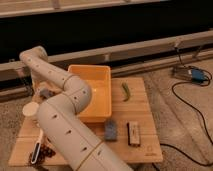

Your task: Place towel in paper cup

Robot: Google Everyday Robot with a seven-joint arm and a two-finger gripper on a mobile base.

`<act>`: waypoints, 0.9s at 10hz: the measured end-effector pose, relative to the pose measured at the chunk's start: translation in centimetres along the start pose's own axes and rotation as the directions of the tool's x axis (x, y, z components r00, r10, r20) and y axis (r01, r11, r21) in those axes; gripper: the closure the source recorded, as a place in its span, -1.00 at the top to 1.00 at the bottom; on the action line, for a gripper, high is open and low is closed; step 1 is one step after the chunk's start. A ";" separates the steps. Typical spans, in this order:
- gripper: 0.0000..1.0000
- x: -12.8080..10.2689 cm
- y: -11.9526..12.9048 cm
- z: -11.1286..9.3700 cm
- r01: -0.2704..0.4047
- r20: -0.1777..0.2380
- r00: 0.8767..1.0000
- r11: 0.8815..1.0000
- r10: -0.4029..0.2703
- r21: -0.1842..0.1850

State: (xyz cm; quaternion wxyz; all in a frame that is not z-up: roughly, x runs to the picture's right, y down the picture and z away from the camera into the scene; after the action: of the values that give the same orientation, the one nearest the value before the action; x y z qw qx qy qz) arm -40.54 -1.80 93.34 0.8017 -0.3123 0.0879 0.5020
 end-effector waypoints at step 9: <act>0.30 1.8 0.3 2.9 0.012 0.012 1.000 0.998 -0.013 0.055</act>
State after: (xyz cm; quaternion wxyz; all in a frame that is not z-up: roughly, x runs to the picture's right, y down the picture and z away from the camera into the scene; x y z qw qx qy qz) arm -40.38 1.35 94.70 0.8135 -0.2876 0.0947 0.4964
